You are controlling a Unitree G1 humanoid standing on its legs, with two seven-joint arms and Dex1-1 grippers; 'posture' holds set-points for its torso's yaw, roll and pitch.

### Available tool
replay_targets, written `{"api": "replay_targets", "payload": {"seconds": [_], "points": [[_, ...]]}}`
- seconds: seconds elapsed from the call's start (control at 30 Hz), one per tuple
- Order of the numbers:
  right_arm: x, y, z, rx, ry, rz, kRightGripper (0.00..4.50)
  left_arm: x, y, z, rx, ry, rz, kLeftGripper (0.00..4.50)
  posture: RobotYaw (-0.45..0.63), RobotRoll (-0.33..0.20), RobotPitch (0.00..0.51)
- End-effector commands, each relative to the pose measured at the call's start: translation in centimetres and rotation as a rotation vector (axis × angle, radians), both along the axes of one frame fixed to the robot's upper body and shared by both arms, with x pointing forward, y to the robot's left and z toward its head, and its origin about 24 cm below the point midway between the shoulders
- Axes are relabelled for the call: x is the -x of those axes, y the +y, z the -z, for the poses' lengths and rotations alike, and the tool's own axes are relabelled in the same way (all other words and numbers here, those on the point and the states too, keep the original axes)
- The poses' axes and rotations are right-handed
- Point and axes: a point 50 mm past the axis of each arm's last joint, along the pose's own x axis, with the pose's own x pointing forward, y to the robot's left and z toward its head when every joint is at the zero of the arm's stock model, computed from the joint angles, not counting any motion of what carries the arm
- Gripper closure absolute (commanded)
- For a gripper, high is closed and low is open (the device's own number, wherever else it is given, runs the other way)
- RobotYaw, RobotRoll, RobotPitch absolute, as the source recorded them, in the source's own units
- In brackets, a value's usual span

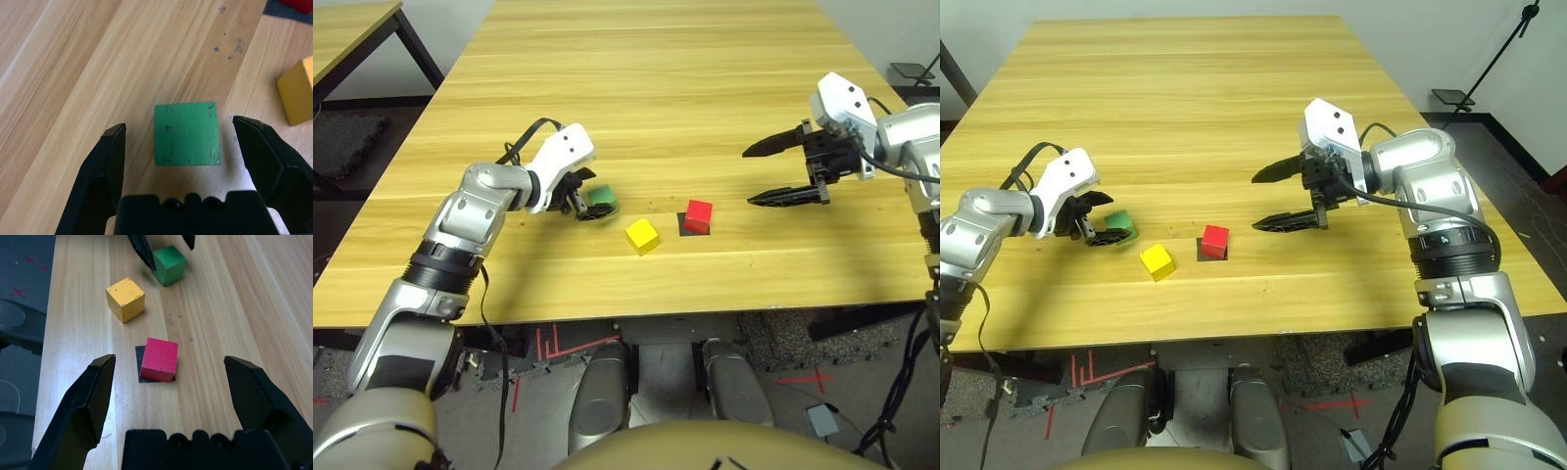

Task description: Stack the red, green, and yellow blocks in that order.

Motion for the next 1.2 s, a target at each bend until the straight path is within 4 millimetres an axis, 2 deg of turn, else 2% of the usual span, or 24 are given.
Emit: {"api": "replay_targets", "payload": {"seconds": [0.03,0.07,0.17,0.33,0.37,0.53,0.63,0.73,0.83,1.0,1.2], "points": [[0.3,-0.6,0.1,-0.026,-0.015,0.032,0.03,-0.3,-0.3,0.6,-0.003,0.026,0.01,0.0,0.14,-0.116,0.042],[0.3,-0.7,0.2,-0.029,-0.015,0.037,0.03,-0.3,-0.3,0.8,0.001,0.034,0.005,0.0,0.14,-0.116,0.042],[0.2,-0.8,0.5,-0.034,-0.018,0.046,0.0,-0.3,-0.5,1.1,0.015,0.045,0.008,0.65,0.14,-0.109,0.048],[0.3,-1.3,1.1,-0.025,0.0,0.055,0.0,-0.2,-1.1,1.2,0.054,0.099,0.015,2.35,0.14,-0.107,0.055],[0.4,-1.5,1.2,-0.022,0.005,0.054,0.0,-0.3,-1.2,1.1,0.059,0.105,0.017,2.42,0.14,-0.107,0.055],[1.5,-2.1,2.5,-0.011,0.057,0.014,0.0,-1.1,-3.2,-2.4,0.092,0.086,0.114,2.42,0.13,-0.099,0.066],[2.0,-2.0,2.9,-0.026,0.072,0.03,0.0,-1.6,-5.2,-4.4,0.1,0.056,0.206,2.42,0.11,-0.089,0.07],[2.5,-1.8,3.1,-0.04,0.078,0.044,0.0,-1.7,-7.5,-5.6,0.107,0.045,0.31,2.42,0.09,-0.079,0.073],[2.9,-1.8,3.3,-0.041,0.083,0.058,0.0,-1.5,-9.9,-5.9,0.107,0.059,0.416,2.42,0.07,-0.07,0.075],[3.4,-1.9,3.3,-0.045,0.075,0.092,0.0,-1.6,-13.3,-5.3,0.072,0.072,0.572,2.42,0.02,-0.062,0.079],[4.2,-2.1,3.4,-0.053,0.077,0.13,0.0,-2.1,-14.6,-4.3,0.043,0.078,0.662,2.42,-0.04,-0.053,0.083]]}}
